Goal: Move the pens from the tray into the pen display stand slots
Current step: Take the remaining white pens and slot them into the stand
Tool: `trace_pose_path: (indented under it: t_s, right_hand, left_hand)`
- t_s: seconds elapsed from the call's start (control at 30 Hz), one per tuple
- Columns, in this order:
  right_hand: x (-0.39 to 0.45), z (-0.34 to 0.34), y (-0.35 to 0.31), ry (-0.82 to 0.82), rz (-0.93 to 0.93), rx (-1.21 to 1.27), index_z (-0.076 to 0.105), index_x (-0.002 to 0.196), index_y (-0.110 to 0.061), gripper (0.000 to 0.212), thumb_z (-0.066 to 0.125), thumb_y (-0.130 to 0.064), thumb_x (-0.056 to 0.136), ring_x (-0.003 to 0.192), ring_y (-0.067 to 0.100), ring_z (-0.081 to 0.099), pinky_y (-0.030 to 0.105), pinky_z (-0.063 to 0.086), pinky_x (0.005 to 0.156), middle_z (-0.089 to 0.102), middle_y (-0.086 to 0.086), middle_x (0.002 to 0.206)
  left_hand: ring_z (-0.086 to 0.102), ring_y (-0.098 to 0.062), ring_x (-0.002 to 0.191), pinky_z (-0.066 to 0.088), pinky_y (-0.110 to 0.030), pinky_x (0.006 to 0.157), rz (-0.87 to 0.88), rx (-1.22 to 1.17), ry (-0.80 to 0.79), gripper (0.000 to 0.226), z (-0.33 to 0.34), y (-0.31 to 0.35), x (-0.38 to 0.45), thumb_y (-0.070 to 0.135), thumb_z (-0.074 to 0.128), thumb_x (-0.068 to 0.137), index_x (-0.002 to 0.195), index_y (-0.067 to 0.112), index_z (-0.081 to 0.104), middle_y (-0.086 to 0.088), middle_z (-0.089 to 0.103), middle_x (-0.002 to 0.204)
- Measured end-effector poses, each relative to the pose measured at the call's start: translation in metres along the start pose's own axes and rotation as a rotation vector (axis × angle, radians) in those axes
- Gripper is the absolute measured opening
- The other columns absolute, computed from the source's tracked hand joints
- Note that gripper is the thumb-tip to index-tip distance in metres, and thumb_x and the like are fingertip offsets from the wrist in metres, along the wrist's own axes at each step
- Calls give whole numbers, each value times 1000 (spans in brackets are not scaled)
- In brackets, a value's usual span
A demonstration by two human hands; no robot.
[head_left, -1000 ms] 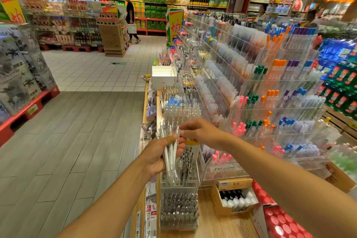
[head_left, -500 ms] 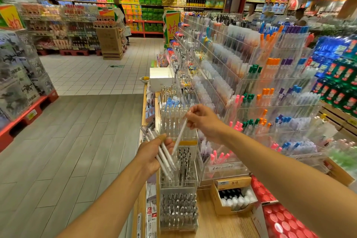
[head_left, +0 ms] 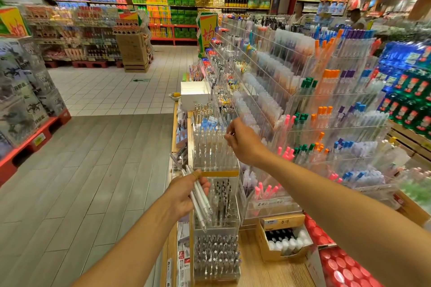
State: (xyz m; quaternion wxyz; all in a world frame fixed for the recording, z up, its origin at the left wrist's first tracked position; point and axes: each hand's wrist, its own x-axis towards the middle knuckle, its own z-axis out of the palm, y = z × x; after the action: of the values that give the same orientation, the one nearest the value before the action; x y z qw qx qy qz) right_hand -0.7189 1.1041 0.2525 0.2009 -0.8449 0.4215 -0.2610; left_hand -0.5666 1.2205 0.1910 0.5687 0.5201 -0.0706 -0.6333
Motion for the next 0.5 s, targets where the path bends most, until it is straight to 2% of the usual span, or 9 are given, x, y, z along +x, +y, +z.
trace_pose_path:
  t_s: [0.2,0.4,0.5]
  right_hand:
    - [12,11,8,-7,-52,-163,56,103,-15,13,58,-26,96,93,16,47,28,39,81,41,-4,105]
    - [23,20,4,-26,-80,-381,62,103,-18,22,61,-38,93,93,22,50,40,50,79,42,-3,103]
    - [24,21,2,-25,-82,-395,61,104,-18,24,61,-39,92,95,23,52,42,51,79,42,-3,102]
  left_hand:
    - [67,-21,51,58,-29,49,17,39,-13,19,1,3,-3,9,55,99,97,-9,61,-18,69,64]
    - [69,-22,54,59,-29,50,31,41,-36,17,2,5,-3,5,53,99,98,-10,61,-18,72,70]
    - [69,-22,55,59,-29,51,31,49,-62,21,-1,8,-1,5,51,100,97,-12,63,-19,71,70]
